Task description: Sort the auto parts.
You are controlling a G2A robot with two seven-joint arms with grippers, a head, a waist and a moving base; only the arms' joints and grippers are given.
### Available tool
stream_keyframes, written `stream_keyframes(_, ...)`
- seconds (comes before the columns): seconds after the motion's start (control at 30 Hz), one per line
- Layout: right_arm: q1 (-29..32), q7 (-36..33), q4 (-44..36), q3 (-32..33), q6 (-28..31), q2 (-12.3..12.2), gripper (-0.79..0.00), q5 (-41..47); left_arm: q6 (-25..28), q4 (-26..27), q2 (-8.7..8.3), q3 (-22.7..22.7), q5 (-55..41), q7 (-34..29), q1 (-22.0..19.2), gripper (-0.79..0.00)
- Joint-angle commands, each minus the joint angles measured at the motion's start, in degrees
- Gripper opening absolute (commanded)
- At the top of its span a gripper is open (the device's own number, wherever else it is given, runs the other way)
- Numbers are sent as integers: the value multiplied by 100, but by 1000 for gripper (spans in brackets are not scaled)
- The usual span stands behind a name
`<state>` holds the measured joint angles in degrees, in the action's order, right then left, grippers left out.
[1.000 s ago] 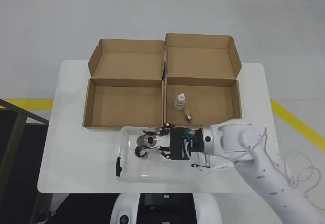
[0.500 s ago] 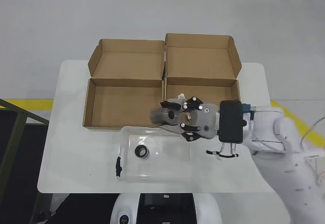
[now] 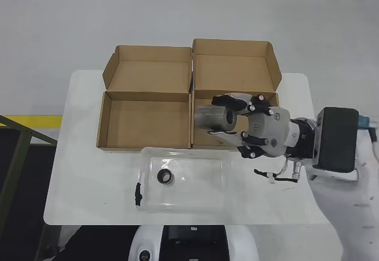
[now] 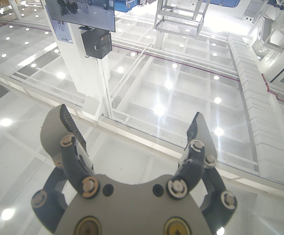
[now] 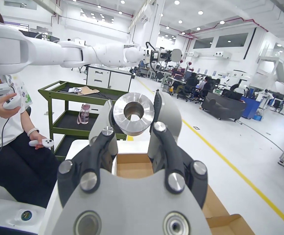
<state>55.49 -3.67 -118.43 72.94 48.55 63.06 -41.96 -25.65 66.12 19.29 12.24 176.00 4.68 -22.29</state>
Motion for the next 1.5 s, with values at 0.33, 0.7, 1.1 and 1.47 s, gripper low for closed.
stream_keyframes(0.33,220,364,-31,44,103,20,-785,-173,0,0,0,0,0,0,0,0)
stream_keyframes(0.7,52,17,566,-596,-15,95,-785,-637,0,0,0,0,0,0,0,0)
stream_keyframes(1.1,-224,-76,1342,-1422,-362,253,-785,-1339,0,0,0,0,0,0,0,0)
stream_keyframes(1.47,-562,24,2224,-2073,-640,443,-785,-1832,0,0,0,0,0,0,0,0)
